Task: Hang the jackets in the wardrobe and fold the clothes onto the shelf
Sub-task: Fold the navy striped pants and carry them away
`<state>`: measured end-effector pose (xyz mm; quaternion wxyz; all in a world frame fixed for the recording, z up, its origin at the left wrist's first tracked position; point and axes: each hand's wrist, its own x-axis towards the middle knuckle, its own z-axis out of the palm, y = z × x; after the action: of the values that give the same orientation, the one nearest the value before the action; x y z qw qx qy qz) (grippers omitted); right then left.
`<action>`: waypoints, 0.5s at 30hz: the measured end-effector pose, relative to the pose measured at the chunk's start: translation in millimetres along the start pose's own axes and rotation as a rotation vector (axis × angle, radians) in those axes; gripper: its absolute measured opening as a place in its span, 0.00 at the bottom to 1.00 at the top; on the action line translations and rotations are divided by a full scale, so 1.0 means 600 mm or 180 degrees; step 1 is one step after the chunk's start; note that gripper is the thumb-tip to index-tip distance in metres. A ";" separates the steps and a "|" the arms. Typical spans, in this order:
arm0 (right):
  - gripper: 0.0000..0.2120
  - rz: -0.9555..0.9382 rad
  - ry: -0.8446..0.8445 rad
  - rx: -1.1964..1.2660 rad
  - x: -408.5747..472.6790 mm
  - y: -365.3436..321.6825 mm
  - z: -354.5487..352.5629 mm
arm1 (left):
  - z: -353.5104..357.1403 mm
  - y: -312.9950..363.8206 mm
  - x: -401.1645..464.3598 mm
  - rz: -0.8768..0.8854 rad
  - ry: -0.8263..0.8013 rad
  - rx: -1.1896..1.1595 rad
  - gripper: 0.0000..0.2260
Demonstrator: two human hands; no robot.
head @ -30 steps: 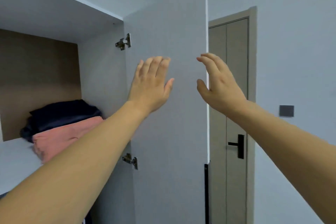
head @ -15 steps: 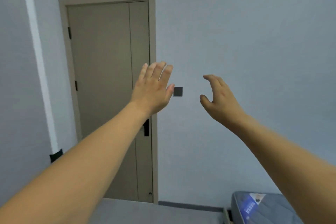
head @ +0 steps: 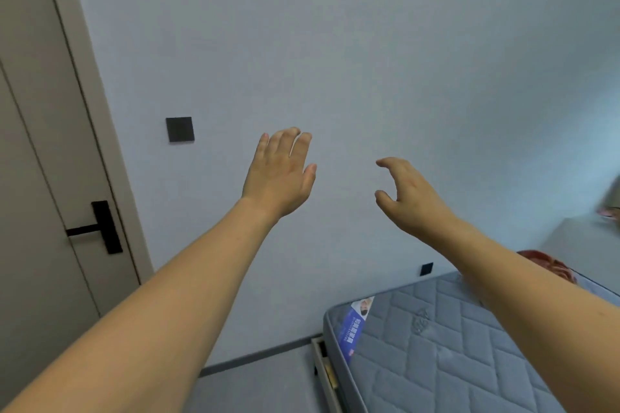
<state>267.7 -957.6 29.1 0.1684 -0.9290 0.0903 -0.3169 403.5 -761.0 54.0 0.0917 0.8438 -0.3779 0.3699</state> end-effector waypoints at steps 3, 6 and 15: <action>0.25 0.0340 -0.0020 -0.0105 0.007 0.100 0.005 | 0.097 0.049 0.063 0.0051 -0.0135 -0.0284 0.24; 0.25 0.0711 -0.0137 -0.0236 0.000 0.202 -0.001 | 0.189 0.125 0.117 0.0180 -0.0334 -0.0549 0.24; 0.24 0.1575 0.0108 -0.0187 -0.028 0.505 -0.031 | 0.408 0.372 0.230 0.0851 -0.0737 -0.0773 0.23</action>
<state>224.7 -1238.3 -78.7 0.2123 -0.8777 0.3269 -0.2788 442.5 -1101.8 -51.7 0.0989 0.8058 -0.5362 0.2310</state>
